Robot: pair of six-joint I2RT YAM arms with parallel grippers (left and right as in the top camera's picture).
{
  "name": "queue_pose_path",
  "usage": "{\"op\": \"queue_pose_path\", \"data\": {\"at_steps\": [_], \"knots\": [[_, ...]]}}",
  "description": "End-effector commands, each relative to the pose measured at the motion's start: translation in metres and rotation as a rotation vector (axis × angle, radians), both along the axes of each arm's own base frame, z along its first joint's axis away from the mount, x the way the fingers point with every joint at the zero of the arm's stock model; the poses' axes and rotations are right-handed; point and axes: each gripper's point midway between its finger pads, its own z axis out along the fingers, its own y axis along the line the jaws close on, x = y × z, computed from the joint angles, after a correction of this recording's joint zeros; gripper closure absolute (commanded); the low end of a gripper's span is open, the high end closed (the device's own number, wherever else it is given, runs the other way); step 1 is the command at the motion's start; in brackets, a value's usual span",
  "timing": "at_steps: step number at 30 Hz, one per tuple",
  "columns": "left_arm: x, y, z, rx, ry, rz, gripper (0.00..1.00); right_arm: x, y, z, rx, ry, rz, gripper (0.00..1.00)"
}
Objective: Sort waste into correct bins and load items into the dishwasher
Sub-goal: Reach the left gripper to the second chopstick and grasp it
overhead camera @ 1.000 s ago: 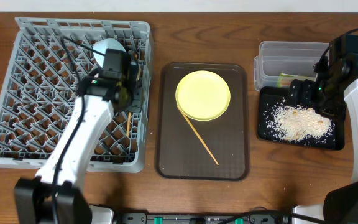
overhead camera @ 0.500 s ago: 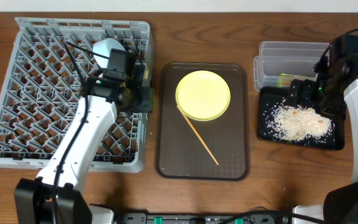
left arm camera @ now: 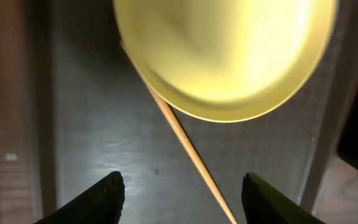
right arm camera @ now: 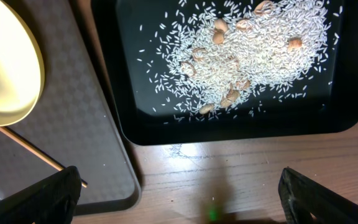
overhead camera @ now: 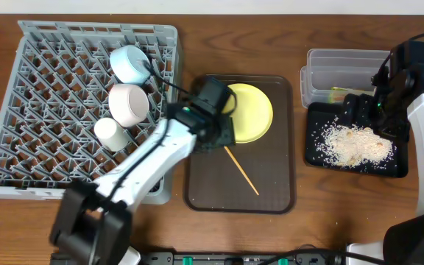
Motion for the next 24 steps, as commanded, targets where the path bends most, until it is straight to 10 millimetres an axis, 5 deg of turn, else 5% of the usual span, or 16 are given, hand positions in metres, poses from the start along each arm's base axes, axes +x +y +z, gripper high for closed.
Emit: {"op": "queue_pose_path", "data": {"at_steps": [1,13,24], "knots": [[-0.009,-0.003,-0.030,0.059,0.067,0.078,0.38,0.001,-0.004,0.010,-0.016,-0.035,0.004,0.01],[-0.033,-0.018,-0.092,0.158,0.182,0.019,0.41,0.001,-0.004,0.010,-0.016,-0.036,0.004,0.01],[-0.043,-0.006,-0.099,0.209,0.234,0.025,0.78,0.001,-0.004,0.010,-0.016,-0.035,0.004,0.01]]}}
